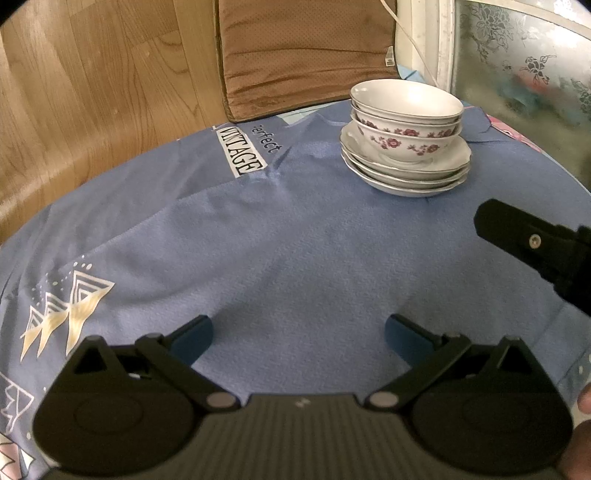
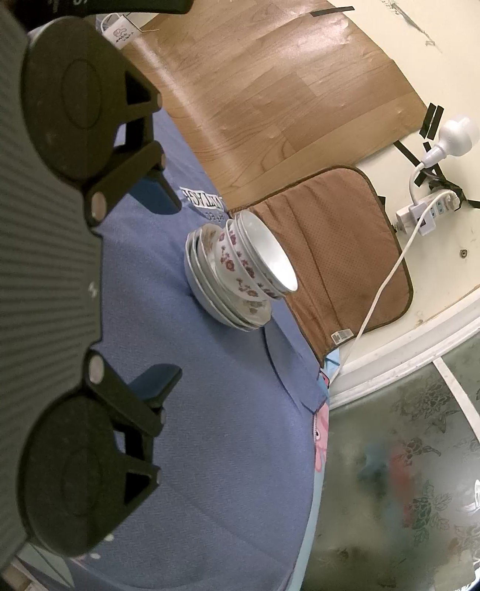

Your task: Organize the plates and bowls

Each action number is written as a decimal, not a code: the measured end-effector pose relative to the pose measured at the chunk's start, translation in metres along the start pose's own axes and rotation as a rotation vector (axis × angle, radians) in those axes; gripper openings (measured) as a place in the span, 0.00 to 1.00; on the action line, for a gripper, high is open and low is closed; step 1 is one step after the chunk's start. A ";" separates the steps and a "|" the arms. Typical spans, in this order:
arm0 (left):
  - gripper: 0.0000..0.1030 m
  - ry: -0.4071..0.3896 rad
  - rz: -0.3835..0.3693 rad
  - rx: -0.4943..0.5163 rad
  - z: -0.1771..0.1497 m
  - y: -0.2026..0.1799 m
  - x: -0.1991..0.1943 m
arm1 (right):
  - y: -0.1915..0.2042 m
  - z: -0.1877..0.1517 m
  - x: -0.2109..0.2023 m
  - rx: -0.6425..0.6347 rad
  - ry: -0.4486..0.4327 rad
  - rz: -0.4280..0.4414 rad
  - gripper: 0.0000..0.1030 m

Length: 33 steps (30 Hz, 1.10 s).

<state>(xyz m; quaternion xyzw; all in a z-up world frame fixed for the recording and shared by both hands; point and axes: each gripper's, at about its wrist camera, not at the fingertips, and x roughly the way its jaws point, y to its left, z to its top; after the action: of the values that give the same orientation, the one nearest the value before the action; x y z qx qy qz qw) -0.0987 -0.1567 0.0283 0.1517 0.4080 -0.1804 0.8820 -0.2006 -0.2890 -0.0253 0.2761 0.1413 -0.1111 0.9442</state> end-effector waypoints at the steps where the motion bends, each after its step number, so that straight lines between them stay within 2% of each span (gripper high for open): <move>1: 1.00 0.000 0.000 0.000 0.000 0.000 0.000 | 0.000 0.000 0.000 -0.001 0.000 0.000 0.87; 33: 1.00 0.001 -0.012 -0.005 -0.001 0.000 0.000 | 0.000 -0.003 0.002 -0.003 0.003 0.000 0.87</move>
<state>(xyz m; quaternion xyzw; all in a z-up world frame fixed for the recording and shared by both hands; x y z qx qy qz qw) -0.0994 -0.1563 0.0277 0.1469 0.4097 -0.1844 0.8812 -0.1994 -0.2875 -0.0277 0.2750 0.1429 -0.1107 0.9443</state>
